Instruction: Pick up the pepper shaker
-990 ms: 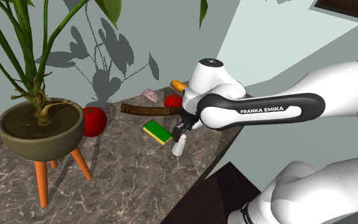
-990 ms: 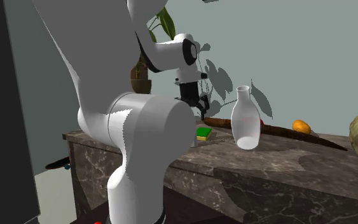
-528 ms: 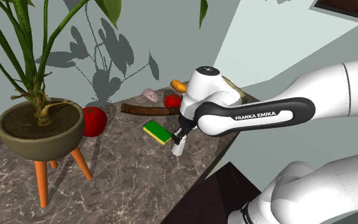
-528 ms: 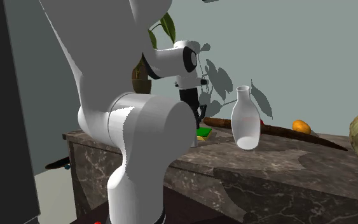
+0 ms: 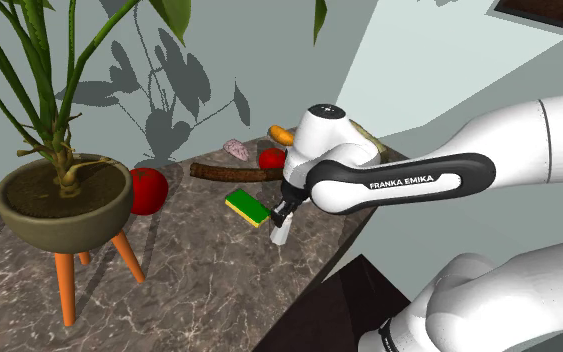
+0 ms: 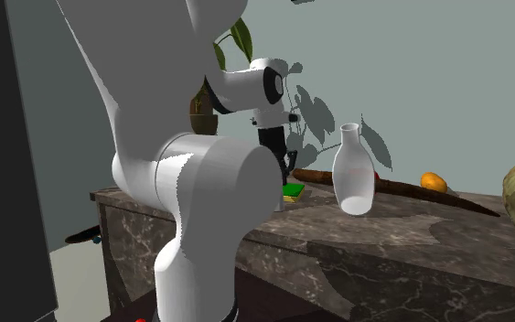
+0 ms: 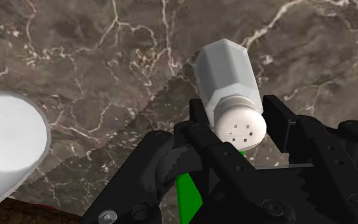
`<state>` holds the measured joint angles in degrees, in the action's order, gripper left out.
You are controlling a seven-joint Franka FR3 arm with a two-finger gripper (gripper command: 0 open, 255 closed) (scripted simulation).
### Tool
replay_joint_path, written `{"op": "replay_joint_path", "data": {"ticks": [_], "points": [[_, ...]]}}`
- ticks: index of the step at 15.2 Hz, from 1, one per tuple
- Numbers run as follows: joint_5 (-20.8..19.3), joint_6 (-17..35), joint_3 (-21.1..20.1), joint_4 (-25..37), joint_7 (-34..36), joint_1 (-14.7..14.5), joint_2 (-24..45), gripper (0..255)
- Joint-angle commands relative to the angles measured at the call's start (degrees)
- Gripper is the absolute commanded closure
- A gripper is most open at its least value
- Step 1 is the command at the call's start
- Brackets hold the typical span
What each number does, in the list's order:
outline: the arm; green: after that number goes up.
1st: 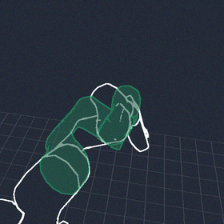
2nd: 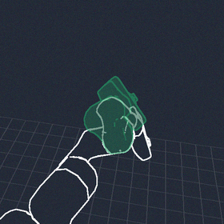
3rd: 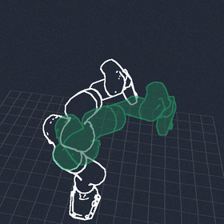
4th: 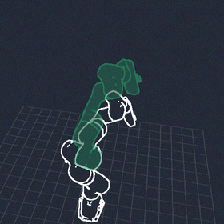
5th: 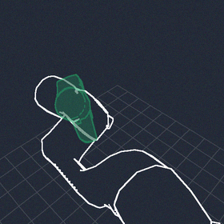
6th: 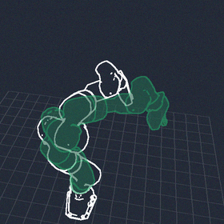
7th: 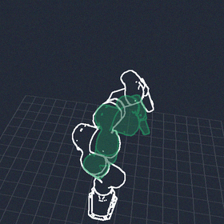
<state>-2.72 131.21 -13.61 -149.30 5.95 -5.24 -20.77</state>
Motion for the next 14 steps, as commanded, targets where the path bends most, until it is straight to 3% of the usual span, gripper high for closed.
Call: {"op": "replay_joint_path", "data": {"ticks": [1, 14], "points": [[0.17, -0.94, 0.08, 0.30, -0.16, -0.09, -0.54, 255], [1.20, -12.18, 1.15, 6.80, -2.00, -0.55, -5.40, 255]]}}
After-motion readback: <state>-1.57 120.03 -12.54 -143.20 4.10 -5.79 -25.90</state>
